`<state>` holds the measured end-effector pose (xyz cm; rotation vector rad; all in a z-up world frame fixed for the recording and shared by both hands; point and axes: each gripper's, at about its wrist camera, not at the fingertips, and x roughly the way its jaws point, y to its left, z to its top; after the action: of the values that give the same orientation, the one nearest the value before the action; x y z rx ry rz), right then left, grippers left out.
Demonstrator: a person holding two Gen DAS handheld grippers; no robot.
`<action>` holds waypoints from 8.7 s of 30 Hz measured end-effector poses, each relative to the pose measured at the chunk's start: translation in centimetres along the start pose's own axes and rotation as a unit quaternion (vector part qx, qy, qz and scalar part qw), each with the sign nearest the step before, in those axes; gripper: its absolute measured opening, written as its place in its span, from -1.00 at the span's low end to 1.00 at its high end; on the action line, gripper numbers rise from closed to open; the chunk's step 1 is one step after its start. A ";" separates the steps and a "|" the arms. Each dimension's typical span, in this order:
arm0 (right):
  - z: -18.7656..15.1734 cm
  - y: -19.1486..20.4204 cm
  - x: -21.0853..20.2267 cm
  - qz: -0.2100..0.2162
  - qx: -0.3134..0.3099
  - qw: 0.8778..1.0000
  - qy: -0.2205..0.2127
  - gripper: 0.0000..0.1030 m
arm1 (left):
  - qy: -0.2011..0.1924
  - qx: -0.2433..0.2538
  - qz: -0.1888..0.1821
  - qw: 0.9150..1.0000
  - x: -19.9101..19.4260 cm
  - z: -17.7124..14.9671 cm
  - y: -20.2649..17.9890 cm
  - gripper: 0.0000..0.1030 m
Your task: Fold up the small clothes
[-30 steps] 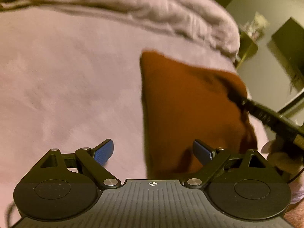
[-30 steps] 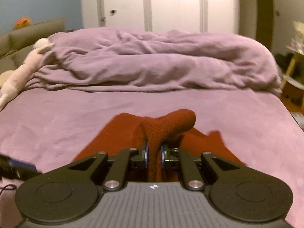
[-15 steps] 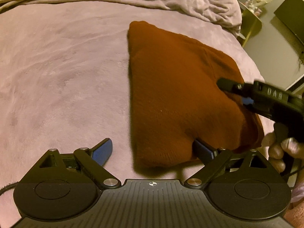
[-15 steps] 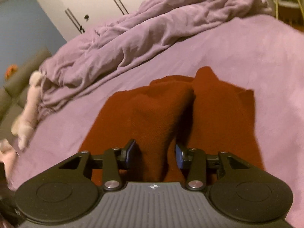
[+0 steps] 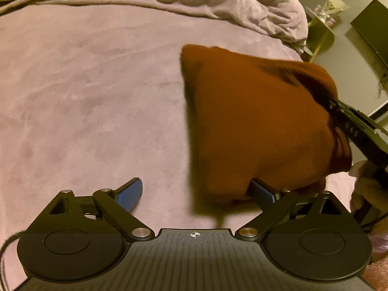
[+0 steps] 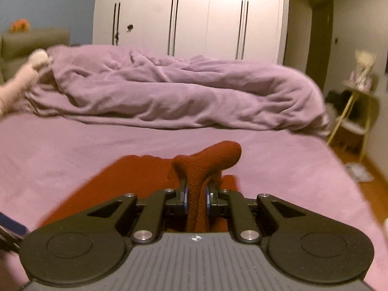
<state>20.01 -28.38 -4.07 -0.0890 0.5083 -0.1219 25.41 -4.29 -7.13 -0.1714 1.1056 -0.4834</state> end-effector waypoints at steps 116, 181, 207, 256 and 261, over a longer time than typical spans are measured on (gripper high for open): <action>-6.1 -9.7 6.1 0.320 0.403 0.849 0.118 -0.38 | -0.002 -0.040 -0.155 0.987 4.9 7.6 0.2 0.08; -2.6 12.1 3.2 -0.027 0.006 0.997 0.067 0.63 | -0.123 0.006 0.227 0.966 -0.8 1.8 2.4 1.00; -5.4 12.2 -14.2 0.005 0.027 0.965 0.262 0.92 | -0.017 0.022 0.216 0.976 -10.6 -11.0 -1.3 1.00; -3.8 12.2 -14.3 0.023 0.042 0.961 0.273 0.92 | -0.009 0.044 0.238 0.970 -11.3 -11.1 -1.4 1.00; -3.7 12.4 -14.2 0.025 0.037 0.961 0.273 0.92 | -0.011 0.043 0.238 0.970 -11.3 -11.1 -1.4 1.00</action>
<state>7.03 -14.32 -1.88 0.0347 1.0559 -0.1151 11.07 0.80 -2.39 0.1639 1.0588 -0.0983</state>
